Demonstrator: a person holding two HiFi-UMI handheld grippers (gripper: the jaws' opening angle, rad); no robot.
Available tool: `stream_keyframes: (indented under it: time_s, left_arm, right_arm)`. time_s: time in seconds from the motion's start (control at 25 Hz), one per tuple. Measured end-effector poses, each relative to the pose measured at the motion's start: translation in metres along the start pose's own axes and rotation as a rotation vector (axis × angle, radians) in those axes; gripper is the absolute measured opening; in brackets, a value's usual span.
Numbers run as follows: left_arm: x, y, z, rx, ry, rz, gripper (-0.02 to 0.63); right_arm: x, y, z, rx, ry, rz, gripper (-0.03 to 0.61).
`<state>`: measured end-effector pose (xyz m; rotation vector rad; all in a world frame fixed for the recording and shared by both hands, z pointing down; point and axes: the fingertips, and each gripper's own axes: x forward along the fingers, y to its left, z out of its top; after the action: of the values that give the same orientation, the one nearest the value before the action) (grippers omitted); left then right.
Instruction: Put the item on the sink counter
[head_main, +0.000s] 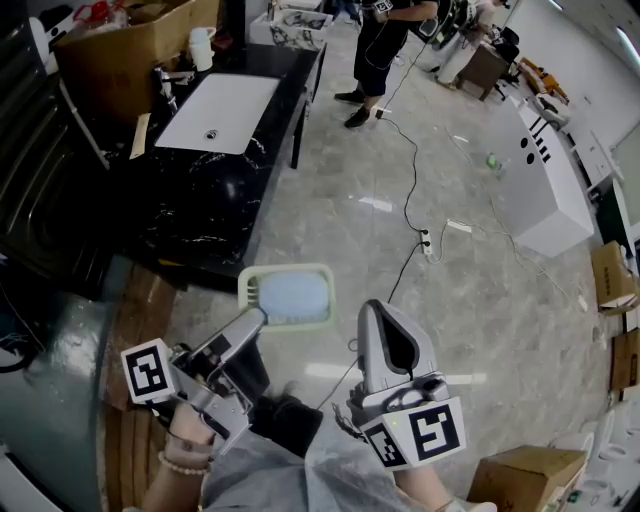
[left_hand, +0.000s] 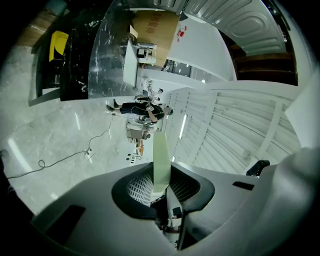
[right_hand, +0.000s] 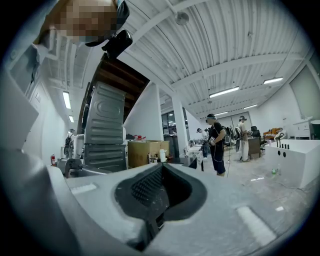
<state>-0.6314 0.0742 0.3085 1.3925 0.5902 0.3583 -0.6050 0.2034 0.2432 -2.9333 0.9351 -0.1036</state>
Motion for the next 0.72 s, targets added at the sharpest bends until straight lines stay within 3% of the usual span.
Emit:
stream_keyframes:
  time_s: [0.72]
  left_arm:
    - [0.056,0.011,-0.05,0.008,-0.007,-0.035,0.083]
  right_arm:
    - [-0.037,-0.069,-0.004,-0.003,0.0,-0.016,-0.003]
